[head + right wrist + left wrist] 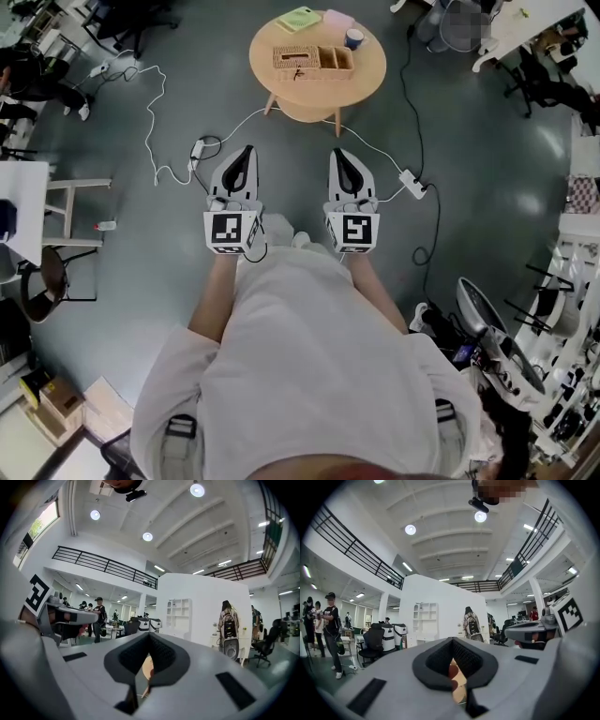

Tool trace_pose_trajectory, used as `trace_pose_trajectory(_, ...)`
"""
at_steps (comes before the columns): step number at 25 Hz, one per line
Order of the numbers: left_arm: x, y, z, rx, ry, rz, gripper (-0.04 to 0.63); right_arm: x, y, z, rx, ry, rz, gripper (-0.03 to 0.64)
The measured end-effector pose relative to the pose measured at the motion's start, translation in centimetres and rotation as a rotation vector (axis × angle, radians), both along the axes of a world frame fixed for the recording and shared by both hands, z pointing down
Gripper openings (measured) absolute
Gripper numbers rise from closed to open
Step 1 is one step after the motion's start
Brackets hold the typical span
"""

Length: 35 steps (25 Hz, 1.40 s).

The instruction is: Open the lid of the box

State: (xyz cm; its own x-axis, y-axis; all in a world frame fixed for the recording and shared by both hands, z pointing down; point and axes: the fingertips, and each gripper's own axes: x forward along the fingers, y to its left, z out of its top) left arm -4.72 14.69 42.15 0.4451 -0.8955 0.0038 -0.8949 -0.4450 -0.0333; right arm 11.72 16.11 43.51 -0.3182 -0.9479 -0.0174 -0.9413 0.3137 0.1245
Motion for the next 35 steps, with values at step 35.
trace_pose_trajectory(35,-4.6,-32.3,3.4,0.045,0.032,0.036,-0.005,-4.1,-32.7,15.4,-0.138,-0.013,0.052,0.150)
